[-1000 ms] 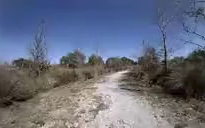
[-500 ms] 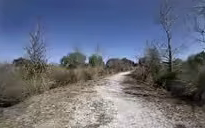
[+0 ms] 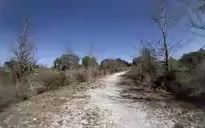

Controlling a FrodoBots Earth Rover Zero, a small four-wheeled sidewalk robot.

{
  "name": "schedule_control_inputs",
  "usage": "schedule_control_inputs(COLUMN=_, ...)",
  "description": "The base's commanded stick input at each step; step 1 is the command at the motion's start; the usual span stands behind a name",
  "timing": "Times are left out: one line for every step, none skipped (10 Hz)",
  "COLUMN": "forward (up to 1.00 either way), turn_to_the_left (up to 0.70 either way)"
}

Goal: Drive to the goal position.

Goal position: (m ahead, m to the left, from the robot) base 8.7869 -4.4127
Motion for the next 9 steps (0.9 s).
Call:
schedule_control_inputs(forward=0.7, turn_to_the_left=0.0)
schedule_control_inputs(forward=0.7, turn_to_the_left=0.0)
schedule_control_inputs(forward=0.7, turn_to_the_left=0.0)
schedule_control_inputs(forward=0.7, turn_to_the_left=0.0)
schedule_control_inputs(forward=0.7, turn_to_the_left=0.0)
schedule_control_inputs(forward=0.7, turn_to_the_left=0.0)
schedule_control_inputs(forward=0.7, turn_to_the_left=0.0)
schedule_control_inputs(forward=0.7, turn_to_the_left=0.0)
schedule_control_inputs(forward=0.7, turn_to_the_left=0.0)
